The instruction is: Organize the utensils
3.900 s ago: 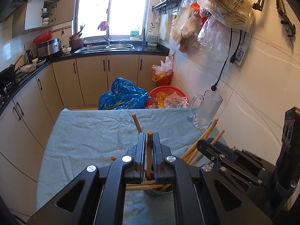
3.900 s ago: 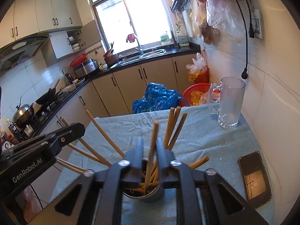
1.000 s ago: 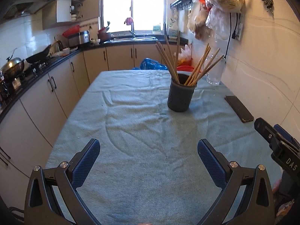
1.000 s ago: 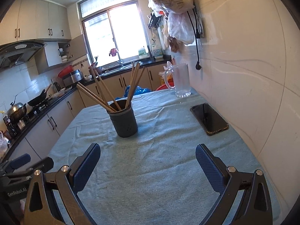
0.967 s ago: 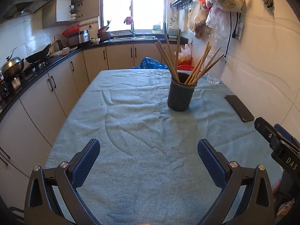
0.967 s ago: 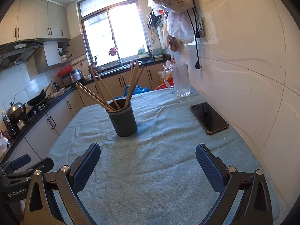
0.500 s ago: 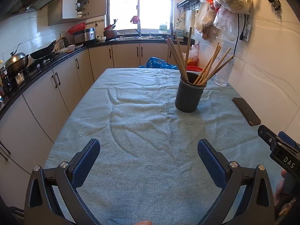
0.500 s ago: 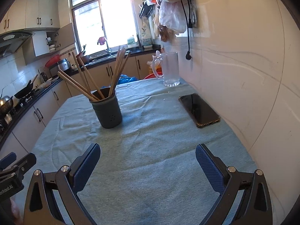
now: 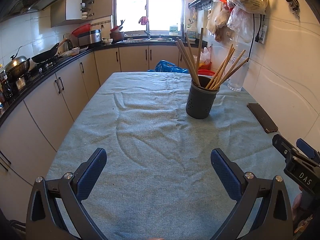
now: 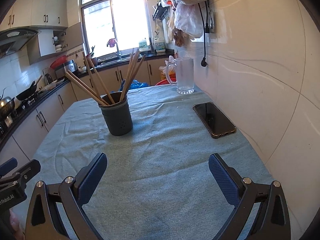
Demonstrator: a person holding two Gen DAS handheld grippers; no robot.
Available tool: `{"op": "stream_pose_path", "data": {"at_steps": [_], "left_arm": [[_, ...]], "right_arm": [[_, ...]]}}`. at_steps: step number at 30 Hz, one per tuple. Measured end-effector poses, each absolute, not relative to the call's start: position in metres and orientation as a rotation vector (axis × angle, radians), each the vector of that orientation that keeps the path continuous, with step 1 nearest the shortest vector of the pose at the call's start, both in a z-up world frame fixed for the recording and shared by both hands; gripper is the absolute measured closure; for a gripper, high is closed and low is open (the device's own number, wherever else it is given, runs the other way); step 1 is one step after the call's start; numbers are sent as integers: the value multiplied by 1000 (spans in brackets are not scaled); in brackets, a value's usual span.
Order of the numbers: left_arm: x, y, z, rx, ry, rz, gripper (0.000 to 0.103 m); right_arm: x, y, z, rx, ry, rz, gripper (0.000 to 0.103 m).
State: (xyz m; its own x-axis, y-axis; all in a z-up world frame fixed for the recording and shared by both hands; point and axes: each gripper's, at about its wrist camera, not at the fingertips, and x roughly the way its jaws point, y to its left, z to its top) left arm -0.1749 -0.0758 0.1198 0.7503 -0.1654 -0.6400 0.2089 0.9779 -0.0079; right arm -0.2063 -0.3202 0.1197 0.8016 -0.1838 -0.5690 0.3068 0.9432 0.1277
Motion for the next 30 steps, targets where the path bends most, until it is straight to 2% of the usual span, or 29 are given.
{"op": "stream_pose_path", "data": {"at_steps": [30], "left_arm": [[-173,-76,108,90,745,-185,0]], "right_arm": [[-206,-315,118,180,593,-280,0]]}}
